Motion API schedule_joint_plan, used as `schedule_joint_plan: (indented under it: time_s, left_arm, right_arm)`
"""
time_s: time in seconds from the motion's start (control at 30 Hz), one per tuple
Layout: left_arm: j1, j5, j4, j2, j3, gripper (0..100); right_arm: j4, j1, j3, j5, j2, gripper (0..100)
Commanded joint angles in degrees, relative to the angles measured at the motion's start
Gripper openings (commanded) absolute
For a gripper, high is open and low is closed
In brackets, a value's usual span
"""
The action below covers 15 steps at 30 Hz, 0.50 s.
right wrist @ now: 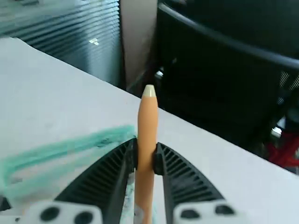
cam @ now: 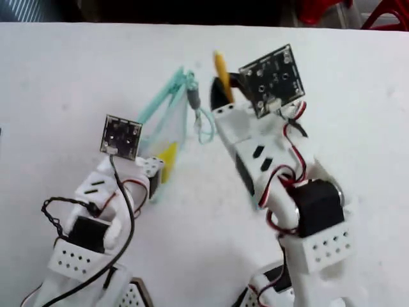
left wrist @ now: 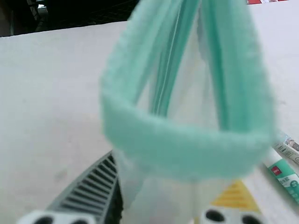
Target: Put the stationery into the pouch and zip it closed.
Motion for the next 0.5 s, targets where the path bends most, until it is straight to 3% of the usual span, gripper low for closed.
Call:
schedule_joint_plan:
  time_s: [0.0,0.2,0.47]
  left_arm:
    - [1.1,-0.7,0.5,0.0,-0.3,22]
    - [1.1,-0.7,0.4,0.0,-0.3,22]
    - [2.4,-0.7,0.4,0.0,-0.3,22]
  right_arm:
    - [-0.7,-5.8,-6.2,0.0,-1.0,1.6]
    - [-2.9,-10.8,-10.7,0.0,-0.7,1.6]
    - [-17.6,-11.6,-11.1,-0.3,0.8,1.6]
